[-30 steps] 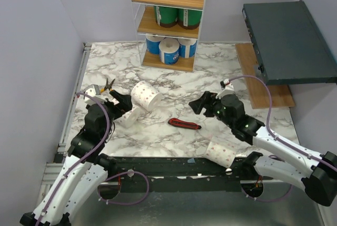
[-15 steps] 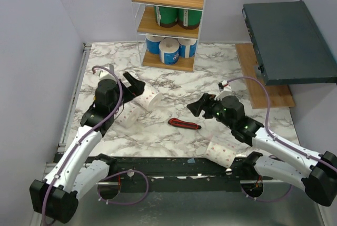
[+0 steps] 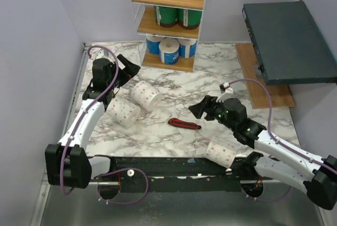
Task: Place and organize the paper towels onto the shelf
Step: Adjust the paper towel at the center of the board.
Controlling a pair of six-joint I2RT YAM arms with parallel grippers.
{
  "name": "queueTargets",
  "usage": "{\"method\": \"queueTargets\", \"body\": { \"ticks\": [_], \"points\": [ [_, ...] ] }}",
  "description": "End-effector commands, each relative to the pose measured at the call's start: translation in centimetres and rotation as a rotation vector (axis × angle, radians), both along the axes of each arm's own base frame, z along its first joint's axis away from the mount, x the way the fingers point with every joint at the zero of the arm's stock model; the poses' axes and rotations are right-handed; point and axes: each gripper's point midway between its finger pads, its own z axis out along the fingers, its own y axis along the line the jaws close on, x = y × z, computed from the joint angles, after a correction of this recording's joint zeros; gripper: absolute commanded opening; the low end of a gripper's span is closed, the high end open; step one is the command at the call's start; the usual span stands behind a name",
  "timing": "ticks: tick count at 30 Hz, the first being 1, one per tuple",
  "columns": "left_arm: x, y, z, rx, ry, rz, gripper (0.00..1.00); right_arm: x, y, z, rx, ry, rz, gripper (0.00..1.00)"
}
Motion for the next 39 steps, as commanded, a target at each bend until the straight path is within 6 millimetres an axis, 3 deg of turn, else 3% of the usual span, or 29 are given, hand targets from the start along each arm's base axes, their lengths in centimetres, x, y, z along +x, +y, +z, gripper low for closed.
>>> {"method": "queueTargets", "body": {
  "ticks": [1, 10, 21, 26, 33, 39],
  "points": [
    [1.1, -0.9, 0.4, 0.032, -0.035, -0.088, 0.93, -0.2, -0.8, -0.2, -0.026, -0.006, -0.018, 0.8],
    [1.4, -1.6, -2.5, 0.032, 0.028, -0.136, 0.92, -0.1, -1.0, 0.0, -0.03, -0.01, -0.029, 0.8],
    [0.1, -3.3, -5.9, 0.105, 0.121, -0.165, 0.9, 0.0, -0.8, -0.4, -0.02, -0.001, -0.025, 0.8],
    [0.2, -2.1, -8.1, 0.158, 0.183, -0.069, 0.91, -0.1, -0.7, -0.5, -0.02, 0.0, -0.02, 0.8],
    [0.7, 0.2, -9.1, 0.221, 0.213, 0.053, 0.95, -0.3, -1.1, -0.7, -0.026, -0.001, -0.027, 0.8],
    [0.7, -1.0, -10.8, 0.207, 0.263, -0.01, 0.97, -0.4, -1.1, -1.1, -0.028, 0.008, -0.026, 0.8]
  ]
}}
